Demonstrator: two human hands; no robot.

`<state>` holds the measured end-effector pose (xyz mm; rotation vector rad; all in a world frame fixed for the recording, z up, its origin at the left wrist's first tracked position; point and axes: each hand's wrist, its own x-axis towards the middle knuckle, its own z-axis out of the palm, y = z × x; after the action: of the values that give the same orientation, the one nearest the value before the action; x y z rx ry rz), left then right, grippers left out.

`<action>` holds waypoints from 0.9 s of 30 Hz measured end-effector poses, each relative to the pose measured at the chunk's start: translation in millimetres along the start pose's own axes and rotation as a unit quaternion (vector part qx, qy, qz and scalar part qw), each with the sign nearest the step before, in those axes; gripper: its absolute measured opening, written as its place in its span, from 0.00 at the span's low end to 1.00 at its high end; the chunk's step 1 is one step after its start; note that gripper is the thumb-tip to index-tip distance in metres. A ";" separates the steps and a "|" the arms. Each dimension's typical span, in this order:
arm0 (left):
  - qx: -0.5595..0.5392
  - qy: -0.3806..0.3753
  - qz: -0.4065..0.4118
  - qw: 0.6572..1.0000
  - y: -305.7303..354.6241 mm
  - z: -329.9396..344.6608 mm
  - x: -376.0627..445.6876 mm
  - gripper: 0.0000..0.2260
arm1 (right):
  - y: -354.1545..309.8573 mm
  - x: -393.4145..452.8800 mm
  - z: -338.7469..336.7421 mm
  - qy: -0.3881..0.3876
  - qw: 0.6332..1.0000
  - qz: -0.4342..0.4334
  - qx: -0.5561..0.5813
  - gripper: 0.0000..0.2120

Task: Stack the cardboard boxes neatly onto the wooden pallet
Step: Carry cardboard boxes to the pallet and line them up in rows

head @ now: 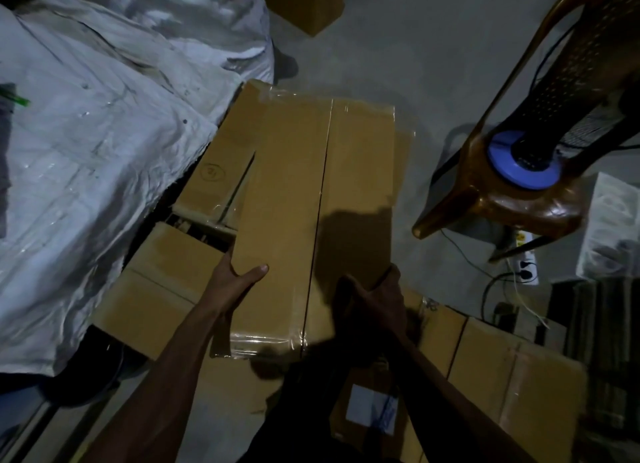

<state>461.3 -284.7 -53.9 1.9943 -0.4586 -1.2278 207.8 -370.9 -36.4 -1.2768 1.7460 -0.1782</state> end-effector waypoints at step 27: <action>0.008 0.043 0.076 0.996 1.5 11.4 -45.9 0.47 | -3.3 -9.2 -51.6 -0.012 0.999 -0.049 0.010 0.47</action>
<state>429.4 -261.3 -27.8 1.9794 -0.5671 -1.0438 172.1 -384.6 -0.5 -1.3463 1.6574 -0.2356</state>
